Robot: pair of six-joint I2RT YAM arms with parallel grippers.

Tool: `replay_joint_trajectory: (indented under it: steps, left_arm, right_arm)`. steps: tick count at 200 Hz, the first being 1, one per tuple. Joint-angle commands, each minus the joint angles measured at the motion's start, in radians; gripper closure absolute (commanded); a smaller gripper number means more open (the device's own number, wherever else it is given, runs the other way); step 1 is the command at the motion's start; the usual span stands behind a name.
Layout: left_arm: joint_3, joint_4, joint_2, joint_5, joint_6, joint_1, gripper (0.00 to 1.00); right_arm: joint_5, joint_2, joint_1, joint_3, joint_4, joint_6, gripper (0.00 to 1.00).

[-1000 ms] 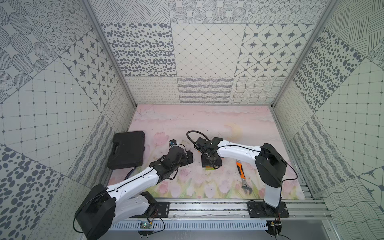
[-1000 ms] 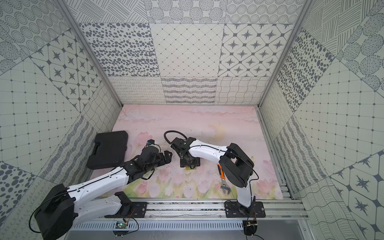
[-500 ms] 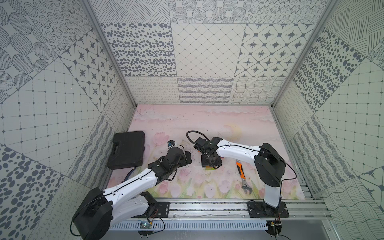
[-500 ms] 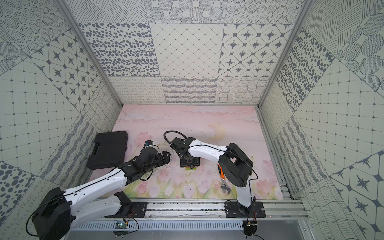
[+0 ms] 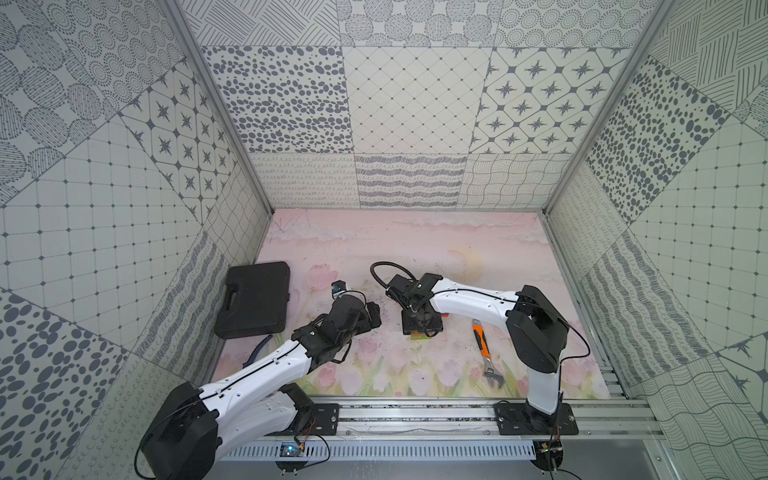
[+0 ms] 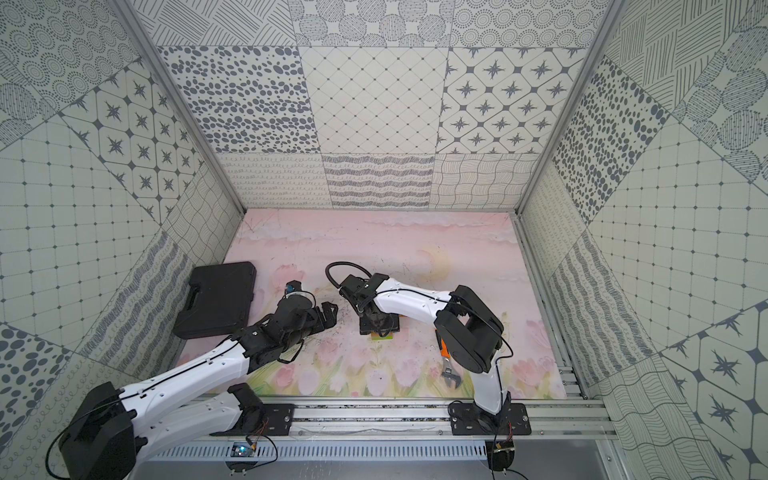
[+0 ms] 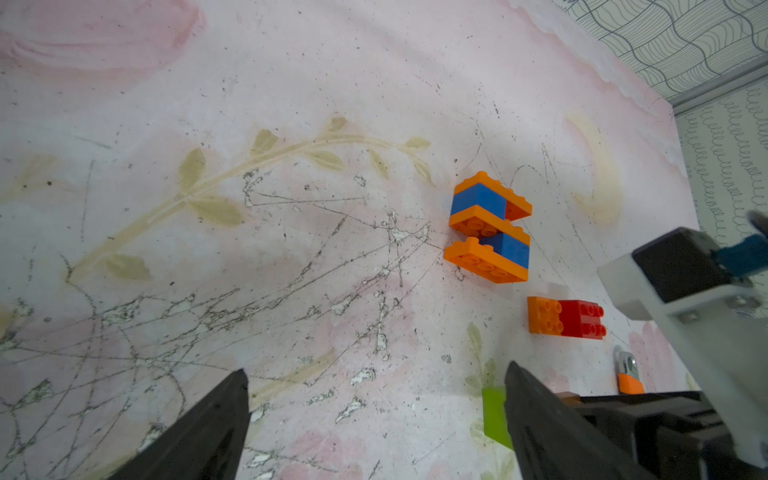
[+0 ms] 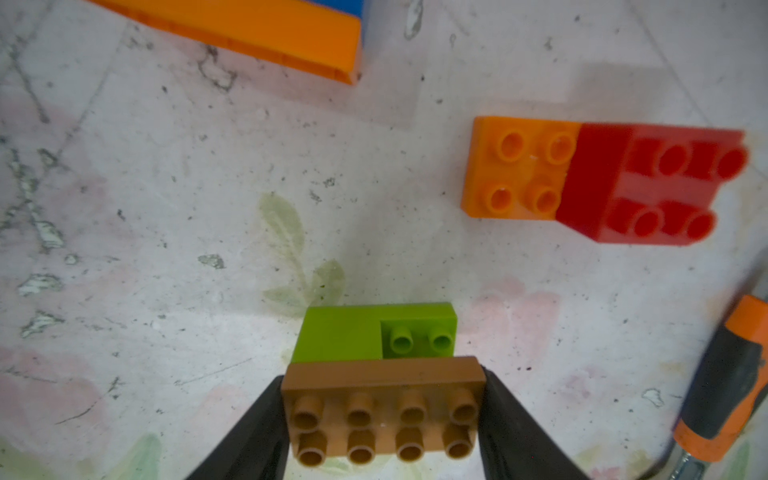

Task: Assemble the number 5 with lego
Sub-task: Assemble the lego brick with the lego brick, then pick up the lego brick from the center of the board.

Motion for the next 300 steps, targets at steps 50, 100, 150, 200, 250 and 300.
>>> replay_joint_trajectory:
  steps: [50,100,150,200,250,300]
  left_arm:
    - [0.006,-0.039,-0.039,-0.028,0.029,0.002,0.01]
    - [0.004,-0.041,-0.045,-0.017,0.022,0.003,0.01]
    - [0.018,-0.041,-0.031,-0.009,0.022,0.003,0.01]
    - [0.026,-0.053,-0.027,-0.008,0.024,0.003,0.01]
    - [0.082,-0.028,0.017,0.032,0.126,0.003,0.01]
    - [0.176,0.067,0.13,0.202,0.222,0.003,0.01]
  right_arm:
    - [0.033,-0.023,0.006,-0.057,0.025,0.001,0.12]
    - [-0.028,-0.028,-0.014,-0.14,0.171,-0.021,0.13]
    - [-0.013,0.049,-0.027,-0.092,0.133,-0.074,0.19]
    - [-0.03,-0.013,-0.026,-0.14,0.156,-0.052,0.34]
    - [0.03,-0.18,-0.041,-0.129,0.073,-0.067,0.37]
    - [-0.013,-0.28,-0.184,-0.155,0.109,-0.129,0.38]
